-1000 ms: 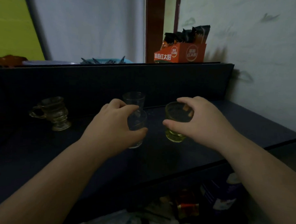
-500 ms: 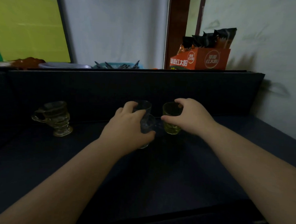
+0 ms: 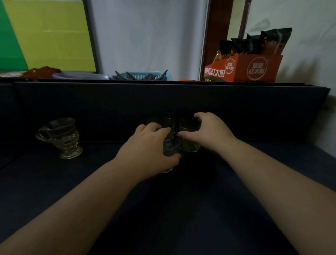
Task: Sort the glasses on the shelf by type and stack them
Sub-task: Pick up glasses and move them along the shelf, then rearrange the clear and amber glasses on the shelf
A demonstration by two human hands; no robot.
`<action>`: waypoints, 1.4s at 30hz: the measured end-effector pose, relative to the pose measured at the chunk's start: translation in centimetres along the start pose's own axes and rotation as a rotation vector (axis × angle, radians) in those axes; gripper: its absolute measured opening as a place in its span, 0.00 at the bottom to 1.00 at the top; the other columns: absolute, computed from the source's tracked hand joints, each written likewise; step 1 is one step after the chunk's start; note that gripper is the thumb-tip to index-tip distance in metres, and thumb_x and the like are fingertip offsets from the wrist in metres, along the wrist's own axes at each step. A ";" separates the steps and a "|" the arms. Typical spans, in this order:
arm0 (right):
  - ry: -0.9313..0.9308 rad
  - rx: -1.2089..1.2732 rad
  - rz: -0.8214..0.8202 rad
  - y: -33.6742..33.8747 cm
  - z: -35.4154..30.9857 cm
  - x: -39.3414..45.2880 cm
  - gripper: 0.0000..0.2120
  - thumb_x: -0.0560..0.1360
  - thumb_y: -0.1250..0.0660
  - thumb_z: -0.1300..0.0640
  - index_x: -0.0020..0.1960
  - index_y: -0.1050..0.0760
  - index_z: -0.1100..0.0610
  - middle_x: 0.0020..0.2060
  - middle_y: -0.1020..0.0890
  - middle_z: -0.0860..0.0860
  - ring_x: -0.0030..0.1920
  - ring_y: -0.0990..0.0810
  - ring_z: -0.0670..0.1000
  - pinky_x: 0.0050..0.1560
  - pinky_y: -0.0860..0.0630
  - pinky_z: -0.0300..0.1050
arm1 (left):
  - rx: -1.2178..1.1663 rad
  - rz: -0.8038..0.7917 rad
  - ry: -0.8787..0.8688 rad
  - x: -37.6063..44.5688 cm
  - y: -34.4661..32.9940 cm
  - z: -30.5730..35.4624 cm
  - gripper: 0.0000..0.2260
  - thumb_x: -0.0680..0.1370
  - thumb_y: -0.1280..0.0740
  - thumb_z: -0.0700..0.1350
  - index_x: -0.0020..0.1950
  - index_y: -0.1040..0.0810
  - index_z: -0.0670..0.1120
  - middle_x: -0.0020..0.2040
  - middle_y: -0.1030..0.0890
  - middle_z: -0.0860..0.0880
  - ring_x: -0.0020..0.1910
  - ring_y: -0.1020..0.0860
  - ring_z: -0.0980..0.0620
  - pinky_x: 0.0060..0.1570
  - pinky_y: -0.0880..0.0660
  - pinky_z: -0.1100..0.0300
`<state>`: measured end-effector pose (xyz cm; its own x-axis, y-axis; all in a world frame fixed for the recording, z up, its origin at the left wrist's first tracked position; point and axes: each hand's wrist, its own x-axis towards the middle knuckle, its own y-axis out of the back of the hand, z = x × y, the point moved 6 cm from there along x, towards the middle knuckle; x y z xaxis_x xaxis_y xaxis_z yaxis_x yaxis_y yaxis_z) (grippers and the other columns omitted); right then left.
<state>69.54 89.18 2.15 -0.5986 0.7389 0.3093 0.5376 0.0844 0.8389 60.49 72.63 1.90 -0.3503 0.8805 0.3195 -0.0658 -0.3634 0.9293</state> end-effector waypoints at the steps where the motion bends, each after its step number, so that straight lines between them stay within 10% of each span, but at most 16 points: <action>1: 0.012 0.000 -0.001 0.0 -0.1 0.0 0.46 0.64 0.24 0.33 0.75 0.34 0.53 0.69 0.27 0.53 0.66 0.26 0.54 0.61 0.25 0.50 | 0.003 0.004 0.005 0.0 0.0 0.2 0.37 0.71 0.35 0.67 0.76 0.40 0.55 0.73 0.38 0.52 0.69 0.40 0.49 0.64 0.37 0.55; 21: 0.408 0.081 -0.023 5.2 0.1 -12.4 0.26 0.73 0.29 0.44 0.69 0.29 0.48 0.59 0.26 0.44 0.59 0.26 0.45 0.56 0.25 0.42 | 0.104 0.158 0.381 -10.6 2.3 1.4 0.45 0.70 0.32 0.66 0.79 0.48 0.50 0.77 0.42 0.51 0.74 0.43 0.48 0.70 0.40 0.52; 42: 0.589 0.043 -0.114 -4.0 -20.5 -21.5 0.24 0.75 0.34 0.39 0.69 0.30 0.43 0.60 0.27 0.39 0.60 0.28 0.41 0.55 0.28 0.40 | 0.298 0.241 0.478 -30.3 11.5 -13.1 0.35 0.73 0.36 0.64 0.76 0.39 0.50 0.75 0.38 0.50 0.73 0.42 0.47 0.68 0.39 0.53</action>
<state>68.08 59.30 1.35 -0.8757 0.2300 0.4245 0.4666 0.1773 0.8665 58.10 37.77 0.50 -0.7077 0.5247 0.4731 0.3078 -0.3738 0.8749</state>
